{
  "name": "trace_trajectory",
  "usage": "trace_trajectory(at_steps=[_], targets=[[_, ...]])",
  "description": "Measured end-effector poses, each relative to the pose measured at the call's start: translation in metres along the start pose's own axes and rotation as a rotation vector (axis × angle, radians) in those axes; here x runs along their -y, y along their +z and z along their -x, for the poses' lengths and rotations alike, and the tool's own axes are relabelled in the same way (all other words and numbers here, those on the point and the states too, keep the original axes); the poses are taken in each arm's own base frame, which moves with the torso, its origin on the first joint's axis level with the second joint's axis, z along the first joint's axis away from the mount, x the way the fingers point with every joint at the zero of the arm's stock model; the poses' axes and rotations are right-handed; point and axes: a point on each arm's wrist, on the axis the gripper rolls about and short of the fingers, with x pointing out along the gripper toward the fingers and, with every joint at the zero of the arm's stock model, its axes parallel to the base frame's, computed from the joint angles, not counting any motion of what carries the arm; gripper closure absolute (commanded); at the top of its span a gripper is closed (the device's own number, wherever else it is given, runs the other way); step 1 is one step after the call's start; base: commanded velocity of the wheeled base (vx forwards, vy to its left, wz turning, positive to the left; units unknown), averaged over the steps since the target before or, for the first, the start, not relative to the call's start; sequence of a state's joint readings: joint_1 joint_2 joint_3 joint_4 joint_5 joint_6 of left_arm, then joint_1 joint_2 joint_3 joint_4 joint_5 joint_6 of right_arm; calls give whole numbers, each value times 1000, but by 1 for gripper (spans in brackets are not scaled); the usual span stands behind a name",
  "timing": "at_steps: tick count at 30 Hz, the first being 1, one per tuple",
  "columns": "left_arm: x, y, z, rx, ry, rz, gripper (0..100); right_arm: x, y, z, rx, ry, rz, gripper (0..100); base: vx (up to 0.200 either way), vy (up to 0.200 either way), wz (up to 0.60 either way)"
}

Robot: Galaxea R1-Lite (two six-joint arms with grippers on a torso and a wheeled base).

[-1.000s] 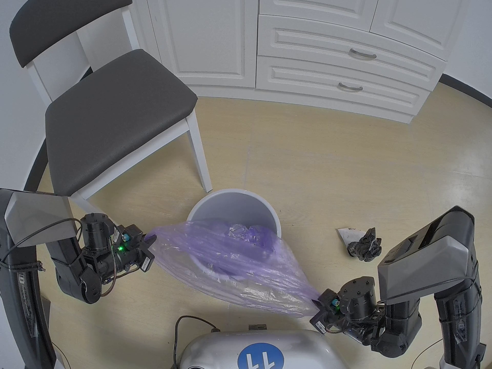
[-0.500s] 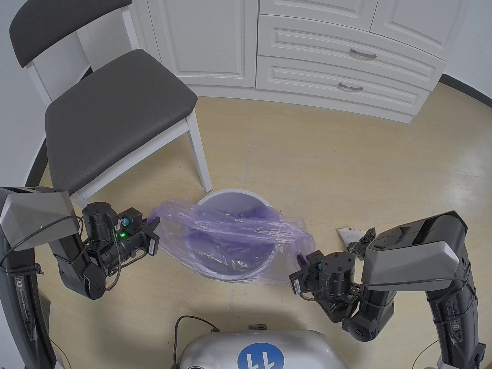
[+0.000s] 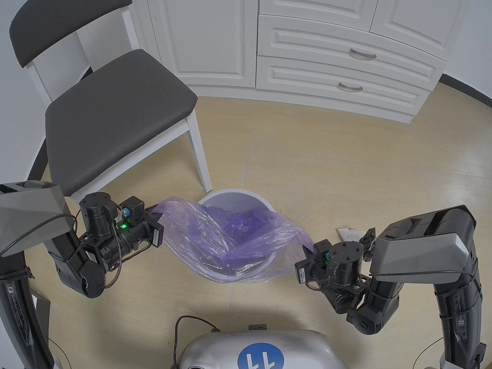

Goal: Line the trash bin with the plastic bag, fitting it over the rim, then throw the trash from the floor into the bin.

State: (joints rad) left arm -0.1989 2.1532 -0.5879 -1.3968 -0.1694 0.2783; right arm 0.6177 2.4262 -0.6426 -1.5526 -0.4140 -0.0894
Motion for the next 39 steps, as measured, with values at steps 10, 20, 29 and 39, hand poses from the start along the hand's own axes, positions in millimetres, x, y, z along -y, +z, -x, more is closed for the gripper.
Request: trace_trajectory(at_steps=[10,20,29,39], targets=[[-19,-21,-38,1,72,103,100,13,-9,-15,-10,-36,-5,100,0,0,0],[-23,-44,-48,-48,84,122,100,24,-29,-25,-58,-57,35,100,0,0,0],[-23,-48,-49,-57,84,124,100,30,-38,-29,-79,-52,40,100,0,0,0],[-20,-46,-47,-57,77,123,100,33,-35,-21,-83,36,19,0,0,0,0]])
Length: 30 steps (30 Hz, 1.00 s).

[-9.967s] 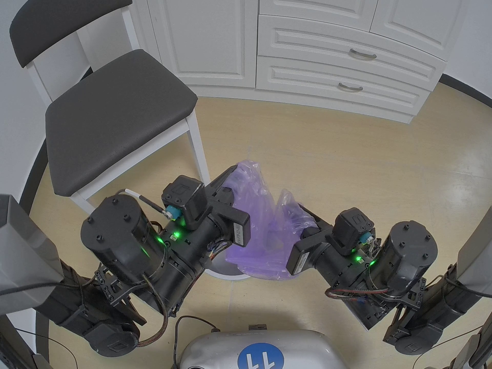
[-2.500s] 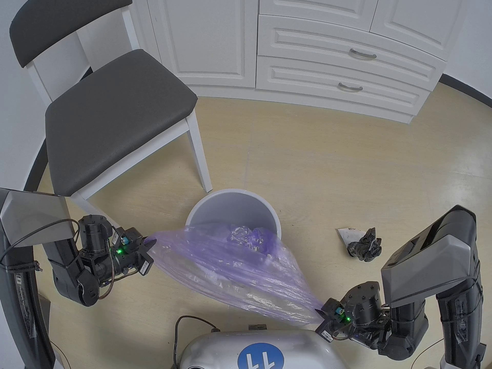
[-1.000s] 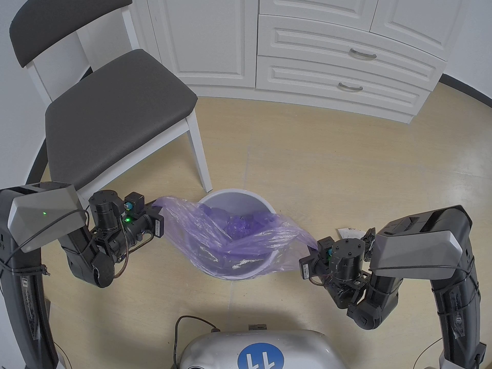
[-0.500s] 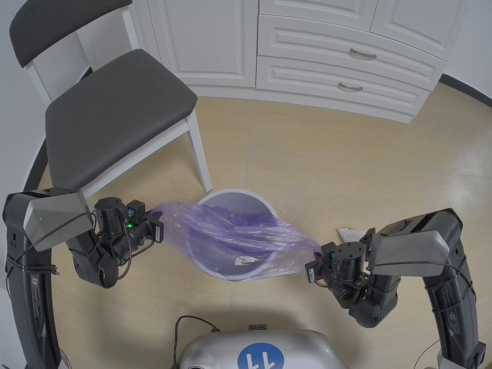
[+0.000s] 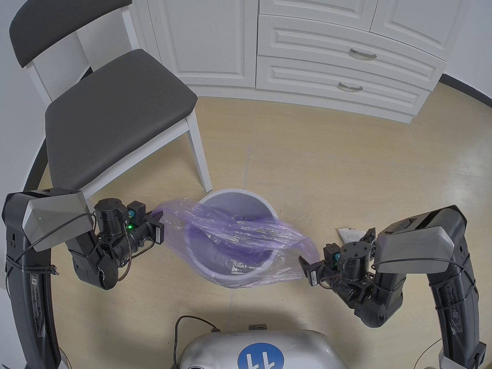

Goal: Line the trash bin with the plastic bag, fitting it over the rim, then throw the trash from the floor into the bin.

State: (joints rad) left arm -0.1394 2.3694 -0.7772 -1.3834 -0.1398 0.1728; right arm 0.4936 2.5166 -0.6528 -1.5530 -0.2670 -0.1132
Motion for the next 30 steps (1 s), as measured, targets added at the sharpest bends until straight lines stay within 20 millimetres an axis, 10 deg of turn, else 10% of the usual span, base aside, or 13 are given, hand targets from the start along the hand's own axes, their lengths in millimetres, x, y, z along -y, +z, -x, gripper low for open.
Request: trace_trajectory(at_steps=[18,30], targets=[[0,8,5,15,1,-2,100,70,0,34,-35,512,-229,0,0,0,0],[-3,5,4,2,6,-4,100,102,4,52,-22,557,-277,0,0,0,0]])
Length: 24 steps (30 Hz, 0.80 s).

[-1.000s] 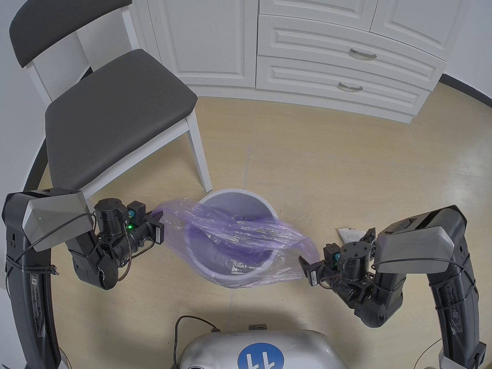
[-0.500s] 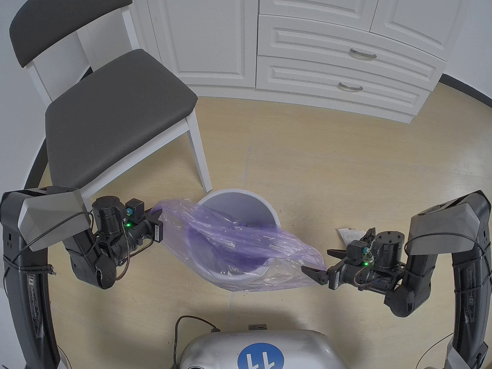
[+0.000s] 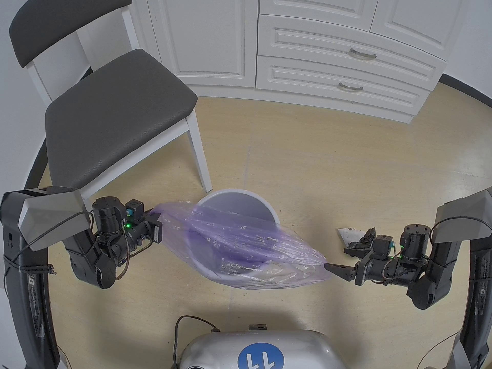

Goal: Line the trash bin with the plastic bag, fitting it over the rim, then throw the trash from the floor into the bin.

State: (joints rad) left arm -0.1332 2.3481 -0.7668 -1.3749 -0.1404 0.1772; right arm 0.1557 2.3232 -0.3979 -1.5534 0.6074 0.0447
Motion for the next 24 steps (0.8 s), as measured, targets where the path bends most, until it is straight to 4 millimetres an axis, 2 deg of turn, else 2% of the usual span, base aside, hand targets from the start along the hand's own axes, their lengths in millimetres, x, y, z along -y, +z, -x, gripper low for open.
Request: trace_trajectory(at_steps=[9,13,17,18,24], targets=[[-1,-4,-2,-22,-2,4,100,3,12,8,37,-24,21,0,0,0,0],[0,-3,-1,-18,-4,6,100,-8,25,7,75,-64,55,0,0,0,0],[1,-1,2,-17,-10,8,100,-25,37,2,119,-177,88,0,0,0,0],[1,0,3,-17,-12,8,0,-30,40,0,133,-224,98,0,0,0,0],[3,3,9,-17,-52,9,0,-73,51,-15,188,-380,180,0,0,0,0]])
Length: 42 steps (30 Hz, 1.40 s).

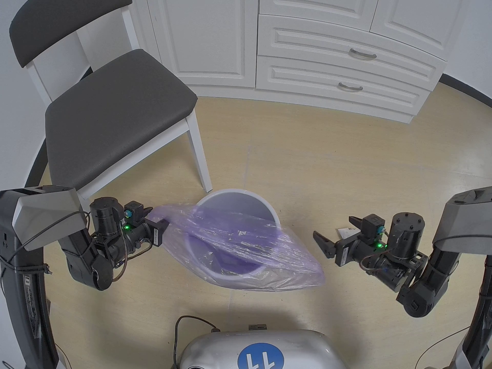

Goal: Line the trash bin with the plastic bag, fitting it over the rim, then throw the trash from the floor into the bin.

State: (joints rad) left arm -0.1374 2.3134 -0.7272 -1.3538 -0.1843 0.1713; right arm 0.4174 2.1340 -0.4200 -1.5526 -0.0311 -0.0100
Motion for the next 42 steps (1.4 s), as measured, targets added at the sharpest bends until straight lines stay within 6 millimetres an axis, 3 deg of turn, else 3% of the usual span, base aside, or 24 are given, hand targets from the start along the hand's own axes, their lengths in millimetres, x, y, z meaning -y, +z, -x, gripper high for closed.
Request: trace_trajectory(at_steps=[5,11,15,19,24,33,38,42], targets=[[1,3,14,10,-119,7,0,-30,9,3,34,9,52,0,0,0,0],[-5,6,38,50,-352,22,0,-41,12,2,52,36,93,0,0,0,0],[-11,13,57,75,-406,25,0,-48,14,1,67,44,195,0,0,0,0],[-12,18,70,80,-398,37,0,-51,16,-2,50,18,258,0,0,0,0],[-9,24,83,65,-335,96,0,-52,19,-7,-99,-34,322,0,0,0,0],[2,39,99,78,-15,141,0,-63,64,3,-118,-41,448,0,0,0,0],[15,54,114,129,2,133,0,-77,82,17,-192,27,600,0,0,0,0],[20,72,127,201,5,119,0,-100,102,26,-174,76,663,0,0,0,0]])
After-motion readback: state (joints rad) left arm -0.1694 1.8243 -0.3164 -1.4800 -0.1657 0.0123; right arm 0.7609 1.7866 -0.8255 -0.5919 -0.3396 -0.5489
